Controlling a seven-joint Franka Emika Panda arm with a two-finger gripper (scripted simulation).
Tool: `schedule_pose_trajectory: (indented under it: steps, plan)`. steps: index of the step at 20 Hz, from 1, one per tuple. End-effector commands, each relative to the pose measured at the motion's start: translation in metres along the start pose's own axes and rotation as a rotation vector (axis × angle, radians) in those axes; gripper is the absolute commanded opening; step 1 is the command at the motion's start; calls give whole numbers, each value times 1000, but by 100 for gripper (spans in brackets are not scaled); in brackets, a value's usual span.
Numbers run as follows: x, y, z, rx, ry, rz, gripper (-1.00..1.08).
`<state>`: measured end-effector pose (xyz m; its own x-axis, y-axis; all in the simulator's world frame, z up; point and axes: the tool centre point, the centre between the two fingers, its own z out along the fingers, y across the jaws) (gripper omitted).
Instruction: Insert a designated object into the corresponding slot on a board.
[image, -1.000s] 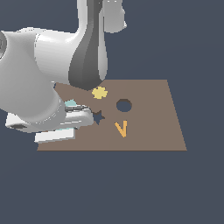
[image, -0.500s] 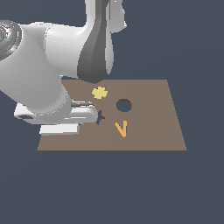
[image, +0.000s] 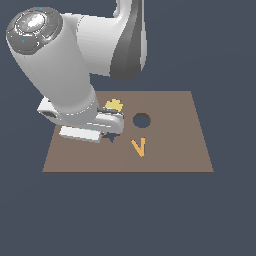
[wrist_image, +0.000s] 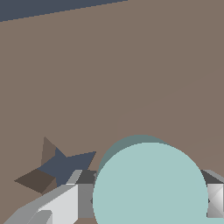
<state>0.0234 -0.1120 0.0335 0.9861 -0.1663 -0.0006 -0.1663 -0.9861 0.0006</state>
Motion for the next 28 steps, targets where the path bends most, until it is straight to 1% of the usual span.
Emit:
schedule_pose_trajectory:
  steps: [1,8,14,21,28]
  plan:
    - [-12,-11,-1,0,1,67,-100]
    - [-42,-49,-3,1,0,274,-100]
    - [-59,-84,-5,1,0,436,-100]
    - [-68,-117,-6,1,0,578,-100]
    - [-71,-139,-7,1,-1,670,-100]
